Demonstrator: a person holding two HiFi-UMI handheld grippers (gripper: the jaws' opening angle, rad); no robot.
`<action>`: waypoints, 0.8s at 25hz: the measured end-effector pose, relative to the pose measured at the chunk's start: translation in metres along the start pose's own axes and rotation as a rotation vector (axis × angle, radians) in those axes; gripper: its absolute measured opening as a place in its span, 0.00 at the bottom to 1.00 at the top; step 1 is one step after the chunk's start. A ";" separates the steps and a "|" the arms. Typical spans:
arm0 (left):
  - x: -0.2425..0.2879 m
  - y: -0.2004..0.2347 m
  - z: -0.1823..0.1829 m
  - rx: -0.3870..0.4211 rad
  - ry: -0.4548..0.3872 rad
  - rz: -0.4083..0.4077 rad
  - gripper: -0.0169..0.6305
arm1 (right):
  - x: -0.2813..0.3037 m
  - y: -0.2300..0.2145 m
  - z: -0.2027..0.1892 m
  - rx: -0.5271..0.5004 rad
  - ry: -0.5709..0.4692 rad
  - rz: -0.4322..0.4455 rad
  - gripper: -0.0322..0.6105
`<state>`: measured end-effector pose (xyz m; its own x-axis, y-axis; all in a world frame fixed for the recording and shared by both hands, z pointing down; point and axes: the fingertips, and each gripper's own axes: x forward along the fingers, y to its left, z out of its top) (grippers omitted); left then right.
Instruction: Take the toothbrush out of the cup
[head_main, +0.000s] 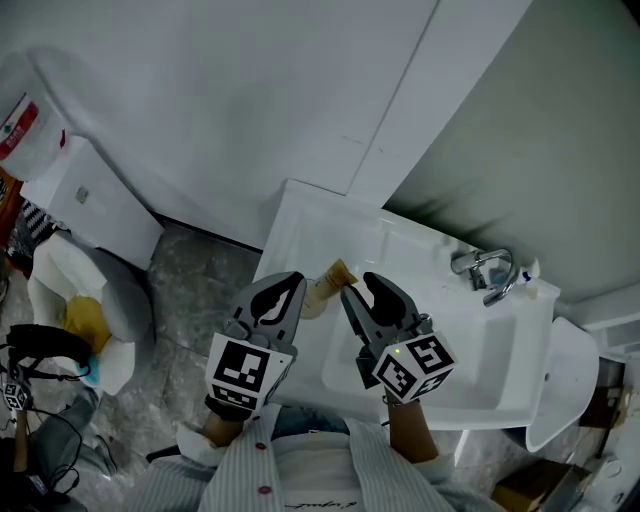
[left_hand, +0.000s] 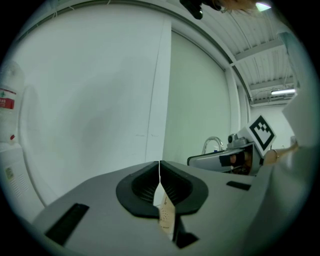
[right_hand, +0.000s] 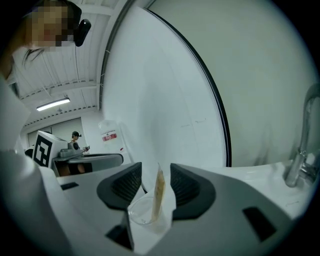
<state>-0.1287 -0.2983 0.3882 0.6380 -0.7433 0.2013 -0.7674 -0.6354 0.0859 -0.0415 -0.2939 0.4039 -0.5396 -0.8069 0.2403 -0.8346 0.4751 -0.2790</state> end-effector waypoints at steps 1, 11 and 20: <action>0.001 0.000 -0.001 -0.001 0.003 0.000 0.06 | 0.001 0.000 -0.002 0.005 0.009 0.004 0.32; 0.008 0.007 -0.016 -0.012 0.038 0.010 0.06 | 0.020 0.003 -0.025 0.032 0.092 0.047 0.36; 0.012 0.014 -0.035 -0.046 0.072 0.015 0.06 | 0.036 0.004 -0.048 0.048 0.167 0.068 0.37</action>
<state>-0.1335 -0.3088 0.4263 0.6211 -0.7350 0.2721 -0.7803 -0.6125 0.1266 -0.0697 -0.3047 0.4558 -0.6085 -0.7023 0.3694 -0.7917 0.5057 -0.3429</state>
